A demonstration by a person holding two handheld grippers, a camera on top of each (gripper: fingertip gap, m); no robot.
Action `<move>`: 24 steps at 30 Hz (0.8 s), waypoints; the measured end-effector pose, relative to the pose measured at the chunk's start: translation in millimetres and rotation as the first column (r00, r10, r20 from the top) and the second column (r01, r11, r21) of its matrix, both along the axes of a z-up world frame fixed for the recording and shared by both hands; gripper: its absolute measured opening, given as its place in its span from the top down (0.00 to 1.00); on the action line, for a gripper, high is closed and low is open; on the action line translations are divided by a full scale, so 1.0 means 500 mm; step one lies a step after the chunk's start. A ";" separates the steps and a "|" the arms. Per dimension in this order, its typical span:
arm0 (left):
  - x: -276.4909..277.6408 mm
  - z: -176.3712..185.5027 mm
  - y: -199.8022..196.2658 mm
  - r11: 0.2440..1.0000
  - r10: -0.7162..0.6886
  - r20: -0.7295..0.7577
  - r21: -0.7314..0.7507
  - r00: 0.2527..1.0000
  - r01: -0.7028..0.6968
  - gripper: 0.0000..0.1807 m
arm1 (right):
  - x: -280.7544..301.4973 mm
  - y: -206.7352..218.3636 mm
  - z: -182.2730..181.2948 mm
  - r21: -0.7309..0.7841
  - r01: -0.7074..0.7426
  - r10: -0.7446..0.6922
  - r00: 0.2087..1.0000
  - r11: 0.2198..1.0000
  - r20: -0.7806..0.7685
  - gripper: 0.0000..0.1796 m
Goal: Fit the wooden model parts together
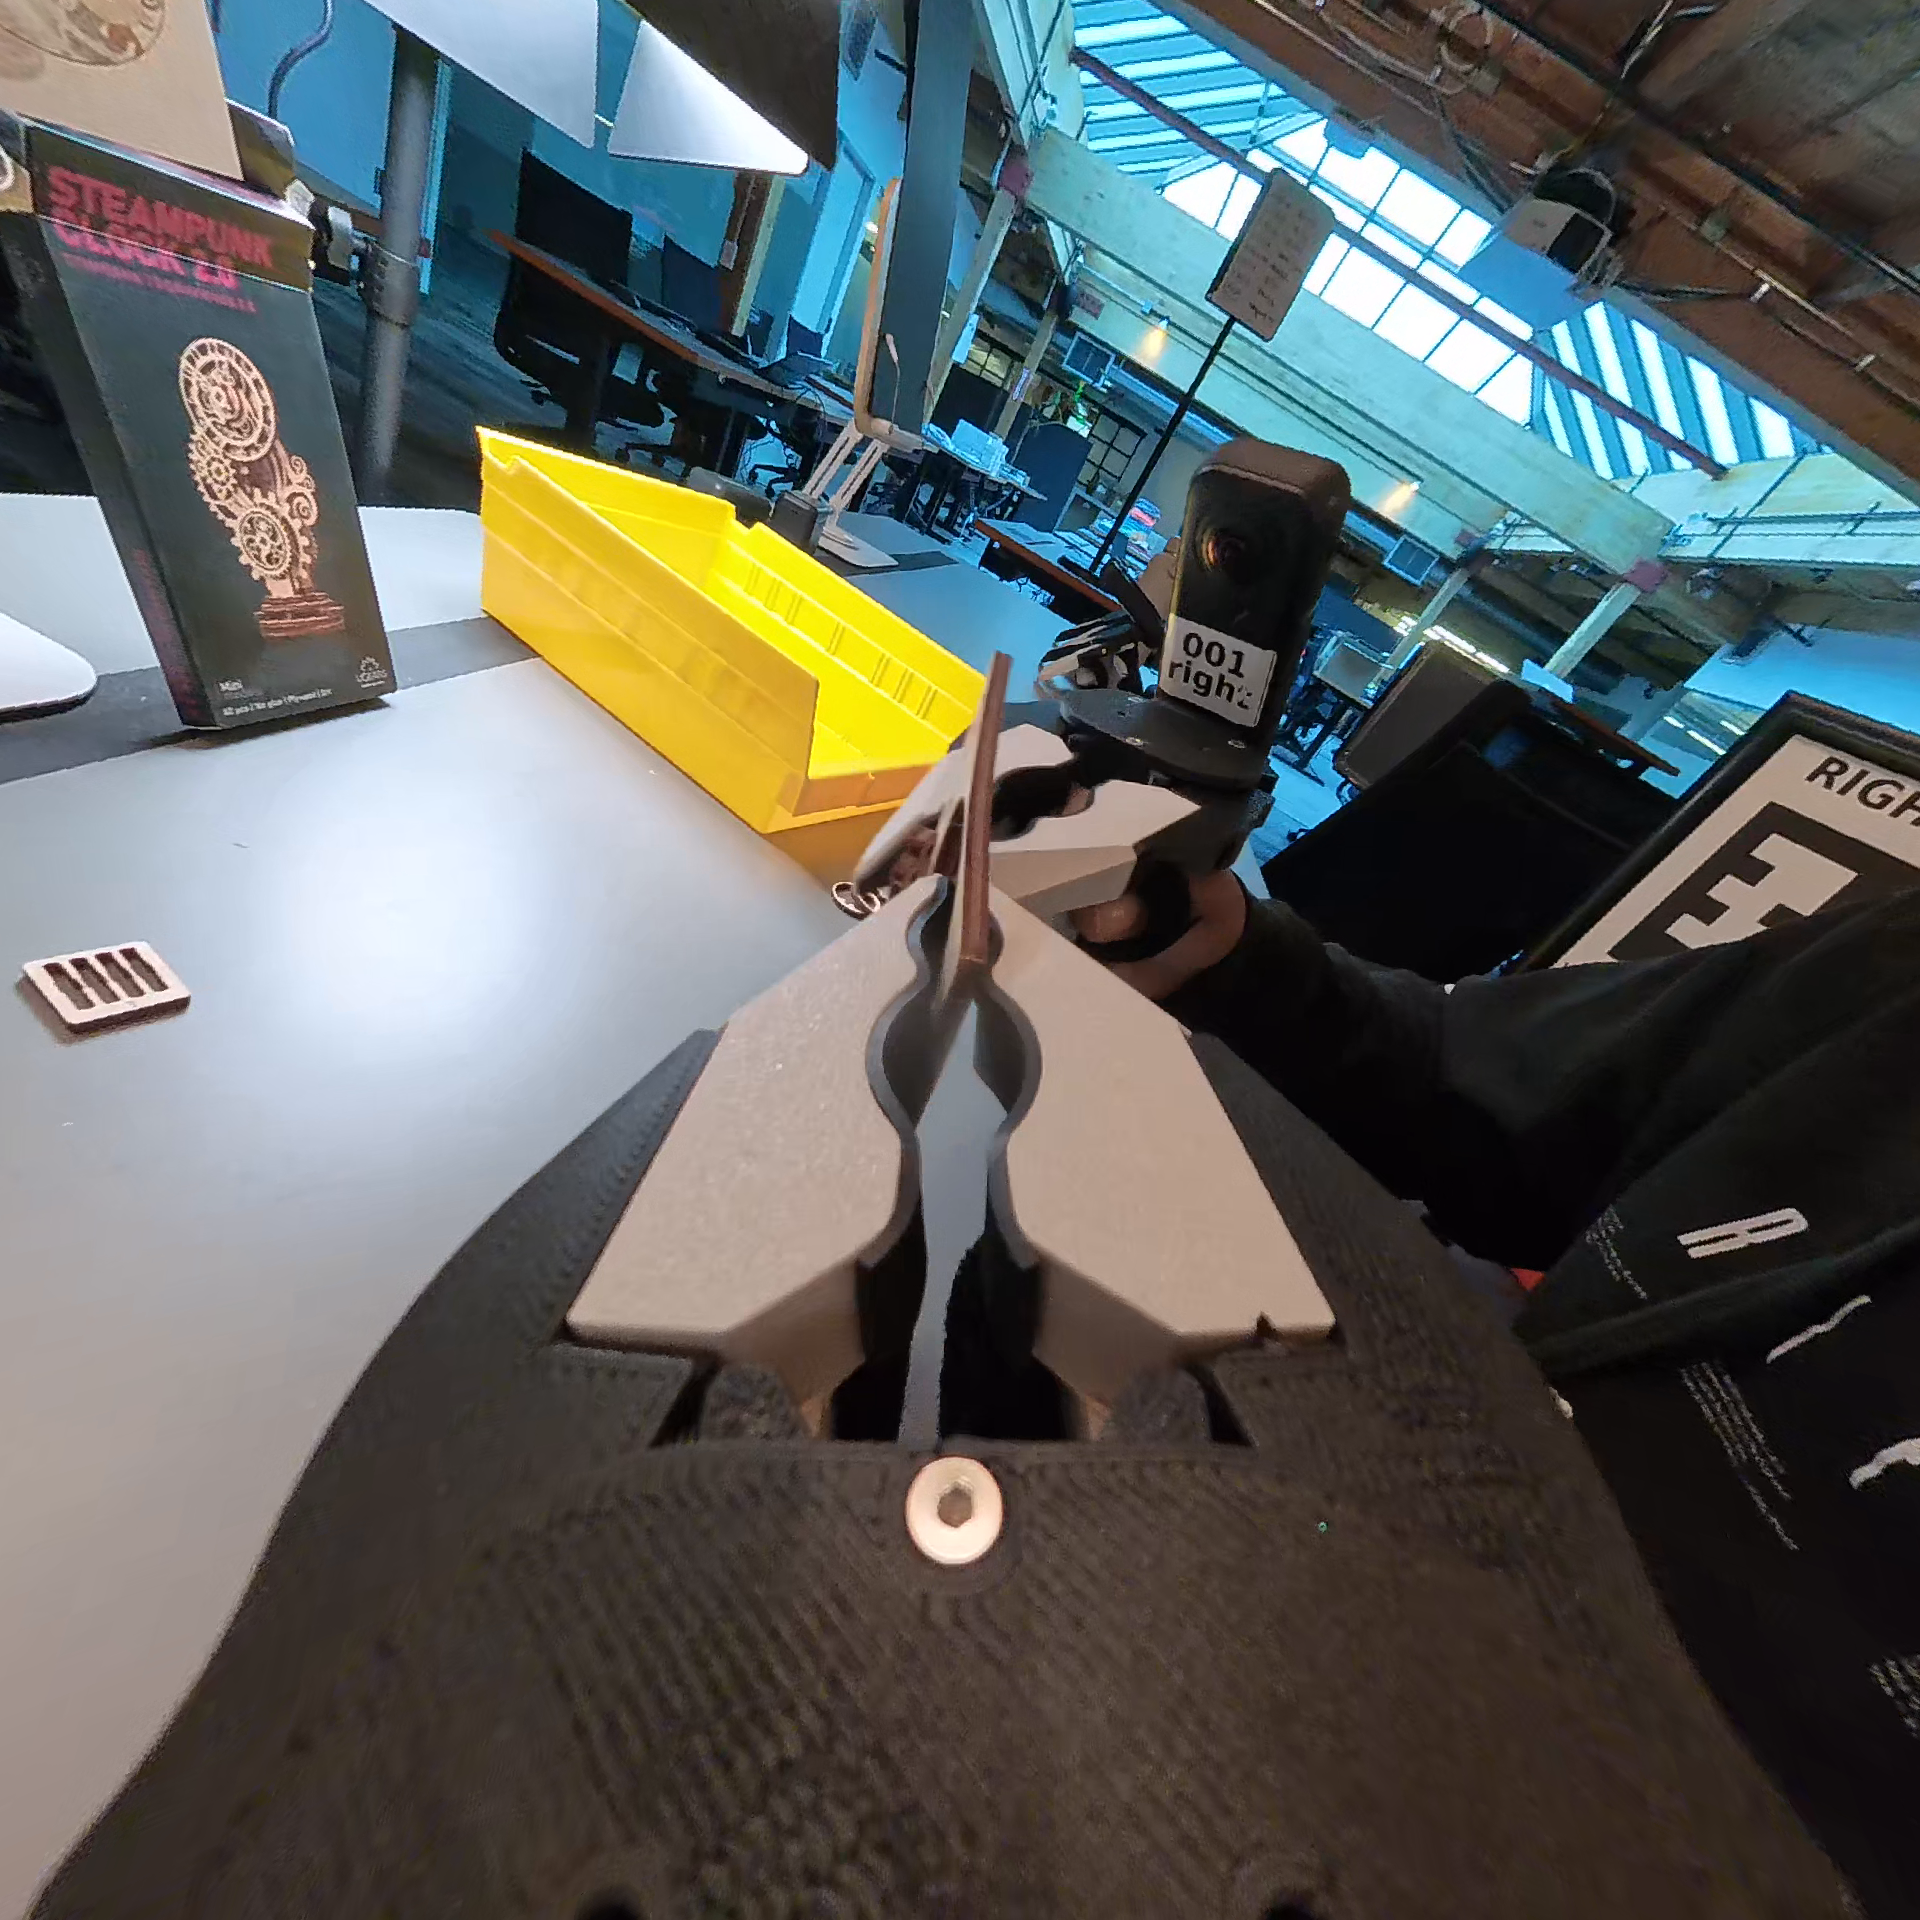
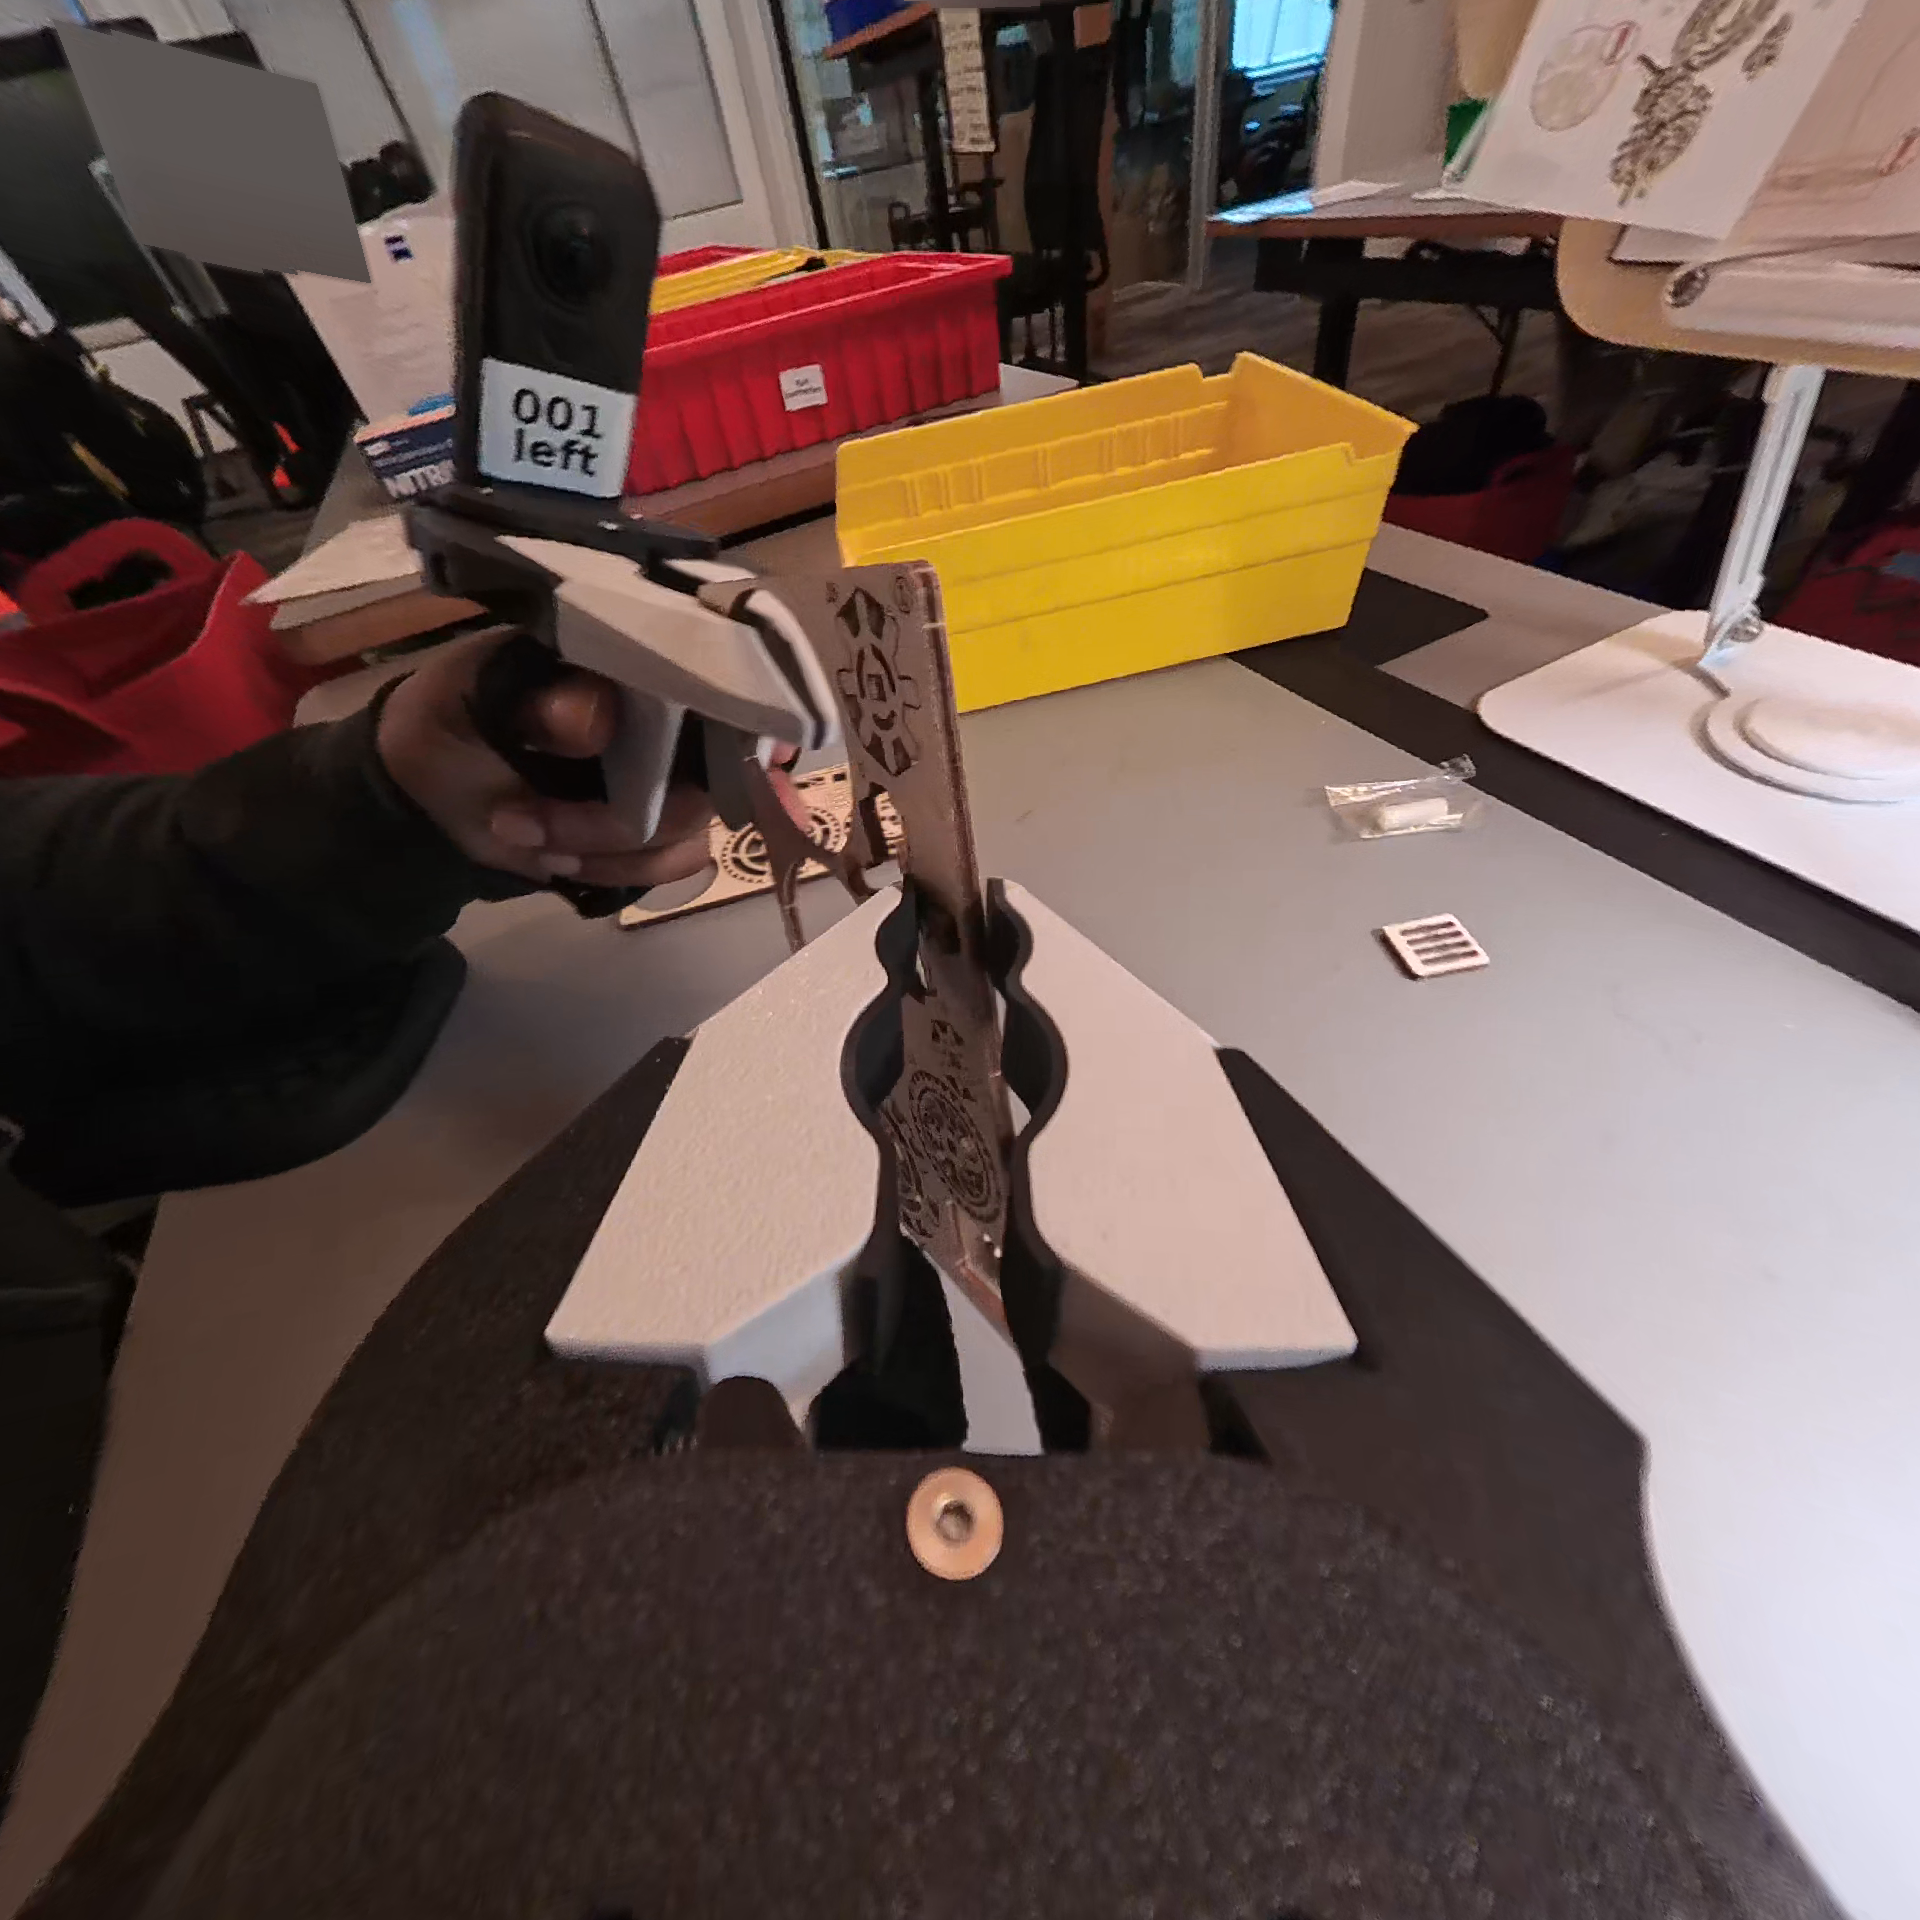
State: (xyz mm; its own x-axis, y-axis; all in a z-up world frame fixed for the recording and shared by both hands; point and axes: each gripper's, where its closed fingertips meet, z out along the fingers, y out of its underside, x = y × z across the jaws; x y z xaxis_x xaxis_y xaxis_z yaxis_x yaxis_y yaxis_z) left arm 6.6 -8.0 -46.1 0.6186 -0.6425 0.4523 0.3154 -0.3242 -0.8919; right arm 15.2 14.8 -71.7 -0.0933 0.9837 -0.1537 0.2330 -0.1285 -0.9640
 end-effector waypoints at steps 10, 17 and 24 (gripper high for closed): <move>-0.003 0.009 0.004 0.996 0.077 -0.028 0.046 0.997 -0.076 1.00 | -0.004 0.016 0.007 0.169 0.121 -0.116 0.993 0.978 -0.037 0.91; -0.037 0.026 -0.006 0.994 -0.041 0.086 0.104 0.995 0.032 1.00 | 0.001 -0.030 -0.011 0.082 -0.090 0.092 0.995 0.993 -0.028 0.90; -0.014 0.060 -0.032 0.965 -0.117 0.070 0.244 0.991 0.097 1.00 | -0.016 -0.076 -0.041 0.097 -0.175 0.176 0.984 0.980 0.001 0.84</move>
State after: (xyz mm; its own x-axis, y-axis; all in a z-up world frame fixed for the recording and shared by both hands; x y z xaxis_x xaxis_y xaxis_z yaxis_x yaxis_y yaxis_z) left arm -0.3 -23.8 -16.2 0.5072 -0.7985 0.3242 0.3665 -0.1406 -0.9197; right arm 7.0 -23.2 -92.3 -0.2662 0.9622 -0.0579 0.2367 0.0070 -0.9716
